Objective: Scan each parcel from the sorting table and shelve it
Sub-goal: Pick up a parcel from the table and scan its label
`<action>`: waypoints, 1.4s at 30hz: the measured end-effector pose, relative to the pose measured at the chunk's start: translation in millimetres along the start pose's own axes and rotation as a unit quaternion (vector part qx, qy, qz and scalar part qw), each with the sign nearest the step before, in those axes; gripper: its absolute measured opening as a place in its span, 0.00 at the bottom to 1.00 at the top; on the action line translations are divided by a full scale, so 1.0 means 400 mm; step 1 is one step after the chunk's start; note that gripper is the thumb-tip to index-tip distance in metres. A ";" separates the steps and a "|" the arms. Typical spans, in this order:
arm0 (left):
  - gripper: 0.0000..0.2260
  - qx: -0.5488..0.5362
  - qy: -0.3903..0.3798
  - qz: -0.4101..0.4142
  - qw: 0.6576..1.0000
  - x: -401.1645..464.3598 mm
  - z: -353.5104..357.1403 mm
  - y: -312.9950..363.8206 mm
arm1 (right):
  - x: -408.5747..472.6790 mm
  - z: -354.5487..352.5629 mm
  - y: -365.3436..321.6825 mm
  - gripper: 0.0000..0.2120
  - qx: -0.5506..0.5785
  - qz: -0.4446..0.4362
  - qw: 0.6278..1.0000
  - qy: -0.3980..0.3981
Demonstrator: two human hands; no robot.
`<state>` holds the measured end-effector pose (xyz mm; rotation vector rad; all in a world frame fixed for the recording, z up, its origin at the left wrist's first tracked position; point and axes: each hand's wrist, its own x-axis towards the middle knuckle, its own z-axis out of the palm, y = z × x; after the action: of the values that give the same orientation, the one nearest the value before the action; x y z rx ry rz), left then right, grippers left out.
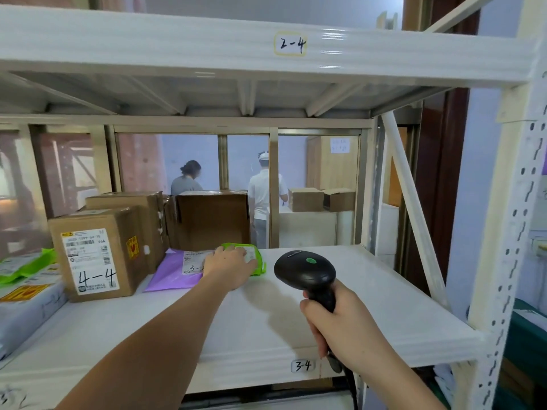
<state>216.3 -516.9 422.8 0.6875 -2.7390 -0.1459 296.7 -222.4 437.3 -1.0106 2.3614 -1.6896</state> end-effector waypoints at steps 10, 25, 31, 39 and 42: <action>0.25 -0.113 -0.064 0.130 0.983 -0.075 -0.042 0.141 | -0.080 -0.026 -0.011 0.02 -0.012 0.033 0.999 0.027; 0.28 -0.145 -0.157 0.377 0.901 -0.381 0.011 0.458 | -0.482 0.008 -0.051 0.02 -0.075 0.161 0.953 0.247; 0.25 -0.187 -0.139 0.426 0.874 -0.593 -0.008 0.561 | -0.681 -0.026 -0.077 0.02 -0.061 0.206 0.925 0.312; 0.30 -0.173 -0.202 0.470 0.842 -0.792 0.040 0.748 | -0.932 -0.154 -0.086 0.04 -0.064 0.241 0.894 0.373; 0.29 -0.179 -0.222 0.470 0.835 -0.857 0.077 0.817 | -1.022 -0.206 -0.081 0.04 -0.054 0.263 0.884 0.382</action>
<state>347.8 -65.6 355.9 -0.9136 -2.9752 -0.6137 597.6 60.6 371.2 0.4123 2.7851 -1.9345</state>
